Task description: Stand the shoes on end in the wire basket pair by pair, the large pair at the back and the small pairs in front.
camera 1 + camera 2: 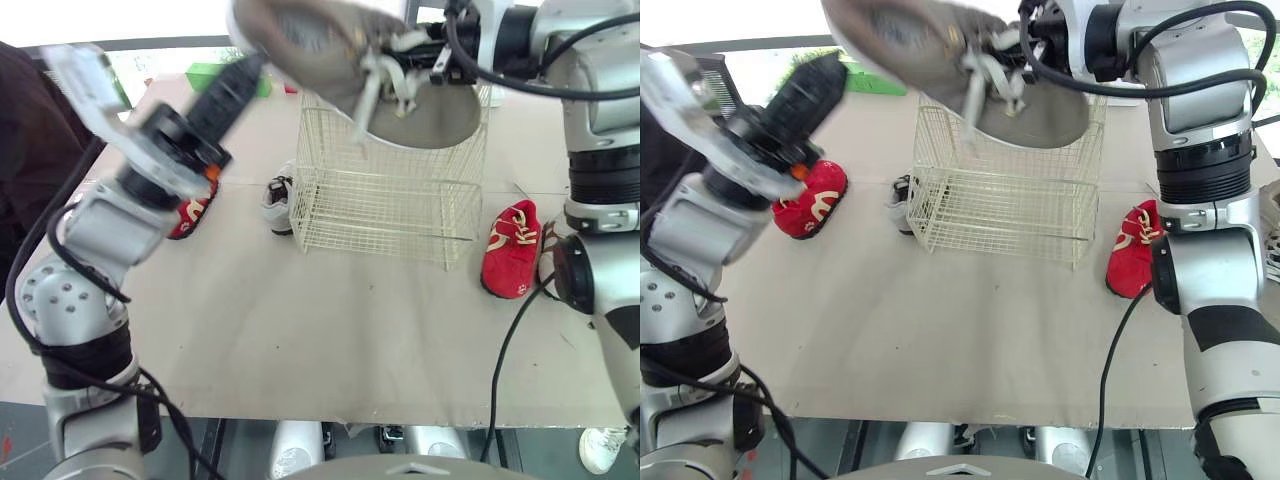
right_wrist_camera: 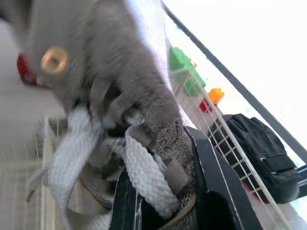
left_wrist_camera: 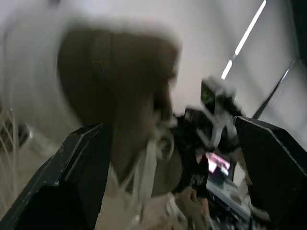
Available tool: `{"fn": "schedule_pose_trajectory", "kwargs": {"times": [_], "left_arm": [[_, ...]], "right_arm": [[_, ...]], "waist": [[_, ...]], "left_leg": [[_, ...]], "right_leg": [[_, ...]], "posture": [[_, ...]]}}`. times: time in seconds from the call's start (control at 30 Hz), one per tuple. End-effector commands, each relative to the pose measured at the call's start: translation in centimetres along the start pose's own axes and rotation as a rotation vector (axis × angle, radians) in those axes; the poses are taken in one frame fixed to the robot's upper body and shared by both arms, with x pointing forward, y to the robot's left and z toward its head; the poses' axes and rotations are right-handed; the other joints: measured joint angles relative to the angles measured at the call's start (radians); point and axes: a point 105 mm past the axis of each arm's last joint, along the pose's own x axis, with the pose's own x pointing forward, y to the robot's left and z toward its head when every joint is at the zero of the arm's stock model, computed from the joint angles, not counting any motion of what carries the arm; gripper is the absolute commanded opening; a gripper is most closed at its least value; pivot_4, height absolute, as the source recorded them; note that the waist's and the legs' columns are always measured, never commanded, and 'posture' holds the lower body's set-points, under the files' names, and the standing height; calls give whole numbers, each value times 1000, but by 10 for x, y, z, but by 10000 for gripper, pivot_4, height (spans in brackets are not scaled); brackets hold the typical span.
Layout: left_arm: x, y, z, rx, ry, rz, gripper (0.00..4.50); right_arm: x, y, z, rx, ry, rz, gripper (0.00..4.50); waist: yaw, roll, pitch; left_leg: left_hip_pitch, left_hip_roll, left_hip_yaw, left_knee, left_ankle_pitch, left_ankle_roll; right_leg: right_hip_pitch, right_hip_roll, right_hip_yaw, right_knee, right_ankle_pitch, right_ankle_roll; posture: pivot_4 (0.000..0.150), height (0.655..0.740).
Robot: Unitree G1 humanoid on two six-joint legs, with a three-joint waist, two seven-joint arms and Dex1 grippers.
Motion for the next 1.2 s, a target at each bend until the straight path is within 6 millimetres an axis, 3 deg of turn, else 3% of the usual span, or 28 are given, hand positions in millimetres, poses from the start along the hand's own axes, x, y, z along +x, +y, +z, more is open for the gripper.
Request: {"fn": "schedule_pose_trajectory", "kwargs": {"times": [0.03, 0.23, 0.43, 0.53, 0.63, 0.73, 0.8, 0.9, 1.07, 1.13, 1.2], "left_arm": [[4, -15, -2, -37, 7, -54, 43921], [2, 7, -11, -6, 86, 44, 43921], [26, 10, -5, -25, 41, 2, 43921], [33, 10, -11, -8, 76, -31, 43921], [40, 14, -9, -14, 58, -35, 35650], [43, 11, -9, 5, 71, -72, 22910], [43, 13, -5, 34, 70, -77, 16869], [44, 16, 6, 71, 57, -76, 15762], [54, 19, 31, 188, 76, -123, 15528], [62, 20, 39, 250, 109, -165, 15526], [78, 26, 52, 338, 135, -216, 15525]], "right_arm": [[-11, 9, 30, -37, -111, -22, 0], [-14, 23, 37, 16, -165, -7, 0], [-14, 43, 30, 51, -160, 58, 0], [-15, 48, 28, 75, -164, 73, 0], [-14, 48, 22, 99, -156, 67, 0], [-14, 43, 5, 140, -147, 26, 0], [-19, 38, 1, 163, -185, -17, 0], [-32, 35, -2, 160, -258, -60, 13320], [-58, 58, -7, 104, -370, -56, 35444], [-66, 64, -22, 78, -329, -96, 43857], [-80, 78, -35, 101, -319, -105, 45000]], "waist": [[6, 0, 0], [10, -1, -1], [12, -1, -1], [12, -1, -1], [10, -1, -1], [9, -1, -1], [10, -1, -1], [11, -1, 0], [13, -2, 0], [13, -2, 0], [19, -2, 0]], "left_leg": [[0, 0, 0, 0, 0, 0], [0, -1, -1, 0, 0, 0], [0, -2, -2, 0, 0, 0], [0, -3, -2, 0, 0, 0], [0, -3, -2, 0, 0, 0], [0, -2, -2, 0, 0, 0], [0, -3, -2, 0, 0, 0], [0, -3, -2, 0, 0, 0], [-1, -3, -2, -1, 0, 0], [-1, -3, -3, -1, 0, 0], [-1, -4, -3, -1, 0, 0]], "right_leg": [[0, 0, 0, 0, 0, 0], [1, 0, 0, 0, 0, 0], [1, 0, 0, -1, 0, 0], [1, 0, 0, -1, 0, 0], [1, 0, 0, -1, 0, 0], [1, 1, 0, -1, 0, 0], [1, 1, 0, -1, 0, 0], [1, 0, 0, -1, 0, 0], [1, 1, -1, -2, 0, 0], [0, 1, -1, -2, 0, 0], [1, 1, -2, -2, 0, 1]], "posture": [[1500, 7400], [1500, 7400], [1500, 7400], [1500, 7400], [1500, 7400], [1500, 7400], [1500, 7400], [1500, 7400], [1500, 7400], [1500, 7400], [1500, 7400]]}}
